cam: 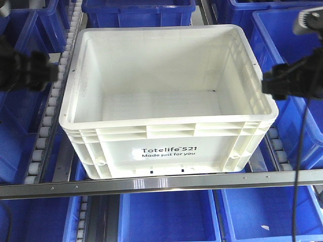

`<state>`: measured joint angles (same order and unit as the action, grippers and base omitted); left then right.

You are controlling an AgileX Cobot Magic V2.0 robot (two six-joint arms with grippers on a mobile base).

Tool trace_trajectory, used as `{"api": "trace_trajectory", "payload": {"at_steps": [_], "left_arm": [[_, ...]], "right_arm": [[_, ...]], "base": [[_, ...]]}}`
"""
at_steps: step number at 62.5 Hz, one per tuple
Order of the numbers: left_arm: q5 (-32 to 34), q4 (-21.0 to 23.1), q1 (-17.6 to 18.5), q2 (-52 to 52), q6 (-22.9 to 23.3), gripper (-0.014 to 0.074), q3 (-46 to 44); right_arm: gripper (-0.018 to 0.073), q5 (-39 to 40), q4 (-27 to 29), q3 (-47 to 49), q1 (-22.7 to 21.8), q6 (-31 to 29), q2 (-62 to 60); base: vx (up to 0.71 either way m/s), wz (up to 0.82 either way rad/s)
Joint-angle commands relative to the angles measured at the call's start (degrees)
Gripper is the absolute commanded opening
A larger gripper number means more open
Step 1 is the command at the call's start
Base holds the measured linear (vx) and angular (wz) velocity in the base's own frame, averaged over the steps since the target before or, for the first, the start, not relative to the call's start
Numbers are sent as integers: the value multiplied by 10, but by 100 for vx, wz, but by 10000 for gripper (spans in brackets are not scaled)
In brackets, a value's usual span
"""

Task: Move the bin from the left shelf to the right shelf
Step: 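Lower the white tote onto the roller shelf and open both grippers, then lift both open grippers up and away from the tote rims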

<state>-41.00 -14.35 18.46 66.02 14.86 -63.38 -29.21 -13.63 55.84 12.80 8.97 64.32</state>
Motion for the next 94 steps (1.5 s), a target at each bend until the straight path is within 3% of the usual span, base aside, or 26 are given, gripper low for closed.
{"api": "trace_trajectory", "payload": {"at_steps": [1,8,16,22,40,51,60,73,81,94], "left_arm": [[24,1,1,-79,-13,552,34],[11,50,1,-155,-50,552,85],[-6,139,1,-236,-132,552,136],[-12,180,1,-291,-177,552,171],[-13,173,1,-348,-180,552,240],[-2,173,1,-348,-180,519,257],[-2,173,1,-348,-180,388,261],[-2,173,1,-348,-180,122,261],[-3,178,1,-348,-180,-8,261],[-8,178,1,-348,-197,-7,261]], "right_arm": [[561,16,3,-17,-3,-5,-68],[561,-13,24,-59,-3,-27,-144],[561,-41,53,-116,-3,-63,-226],[561,-75,74,-158,-3,-69,-286],[526,-125,81,-222,-3,-68,-383],[414,-130,79,-224,-3,-68,-385],[235,-130,79,-224,-3,-69,-385],[-13,-131,79,-224,-3,-71,-385],[-11,-131,79,-224,-3,-71,-385],[-8,-139,81,-224,-3,-71,-385]], "base": [[0,0],[0,0],[0,0],[0,0],[0,0],[0,0],[0,0],[0,0],[0,0],[0,0]]}}
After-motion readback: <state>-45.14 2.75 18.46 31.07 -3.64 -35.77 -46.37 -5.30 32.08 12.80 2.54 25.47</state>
